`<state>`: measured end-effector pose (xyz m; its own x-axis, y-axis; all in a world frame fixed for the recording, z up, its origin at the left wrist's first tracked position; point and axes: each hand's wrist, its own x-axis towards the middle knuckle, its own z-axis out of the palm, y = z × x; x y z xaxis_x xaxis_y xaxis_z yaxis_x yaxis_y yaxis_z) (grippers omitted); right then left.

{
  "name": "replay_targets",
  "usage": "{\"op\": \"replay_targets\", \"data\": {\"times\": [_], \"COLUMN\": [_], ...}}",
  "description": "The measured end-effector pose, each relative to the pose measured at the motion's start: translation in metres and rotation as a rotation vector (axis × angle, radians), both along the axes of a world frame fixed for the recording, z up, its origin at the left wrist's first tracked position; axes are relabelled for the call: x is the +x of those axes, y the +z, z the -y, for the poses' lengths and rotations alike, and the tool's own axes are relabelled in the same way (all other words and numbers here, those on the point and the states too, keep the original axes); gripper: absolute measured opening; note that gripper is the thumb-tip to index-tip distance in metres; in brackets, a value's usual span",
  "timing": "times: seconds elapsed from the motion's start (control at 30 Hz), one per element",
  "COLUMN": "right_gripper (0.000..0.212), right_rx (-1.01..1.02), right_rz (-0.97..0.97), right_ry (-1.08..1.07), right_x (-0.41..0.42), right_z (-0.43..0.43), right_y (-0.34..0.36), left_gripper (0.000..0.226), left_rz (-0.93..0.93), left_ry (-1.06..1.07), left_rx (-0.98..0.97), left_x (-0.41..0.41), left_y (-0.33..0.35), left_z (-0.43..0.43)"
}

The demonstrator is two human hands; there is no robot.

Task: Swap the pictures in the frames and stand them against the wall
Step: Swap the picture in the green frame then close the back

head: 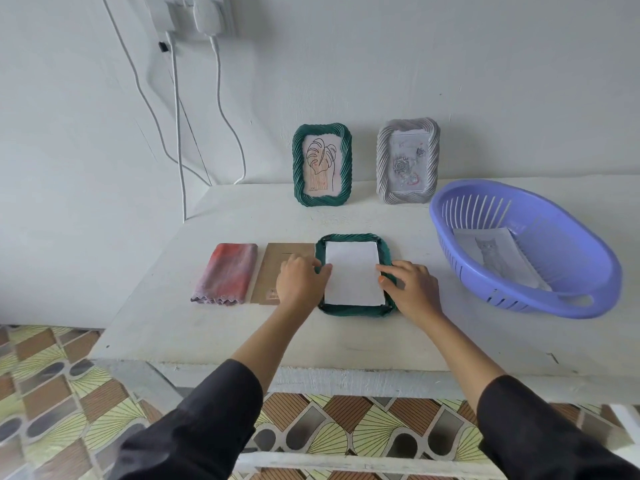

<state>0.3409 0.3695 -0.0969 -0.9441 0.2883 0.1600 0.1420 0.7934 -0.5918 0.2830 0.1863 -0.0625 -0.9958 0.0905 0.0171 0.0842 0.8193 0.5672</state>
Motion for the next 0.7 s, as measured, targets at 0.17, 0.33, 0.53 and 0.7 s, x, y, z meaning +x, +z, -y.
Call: {"op": "replay_targets", "data": {"times": [0.17, 0.33, 0.53, 0.7], "right_gripper": [0.029, 0.029, 0.030, 0.031], "right_rx": [0.010, 0.003, 0.031, 0.058], "right_rz": [-0.008, -0.020, -0.021, -0.124], "right_ry": [-0.001, -0.008, 0.006, 0.032], "right_x": [-0.0002, -0.0001, 0.0005, 0.0051], "right_z": [-0.0003, 0.0006, 0.0001, 0.0038], "right_y": [-0.0003, -0.0004, -0.0005, 0.0037], "left_gripper": [0.037, 0.029, 0.025, 0.006], "left_rz": [-0.009, 0.016, 0.035, 0.070], "left_ry": [0.025, 0.042, 0.083, 0.142], "left_rx": [-0.071, 0.014, 0.110, 0.253], "left_x": [0.0046, 0.0027, 0.0012, -0.0016], "left_y": [-0.0074, -0.0100, -0.0082, -0.0012], "left_z": [-0.0085, -0.0071, -0.0051, -0.0059]}}
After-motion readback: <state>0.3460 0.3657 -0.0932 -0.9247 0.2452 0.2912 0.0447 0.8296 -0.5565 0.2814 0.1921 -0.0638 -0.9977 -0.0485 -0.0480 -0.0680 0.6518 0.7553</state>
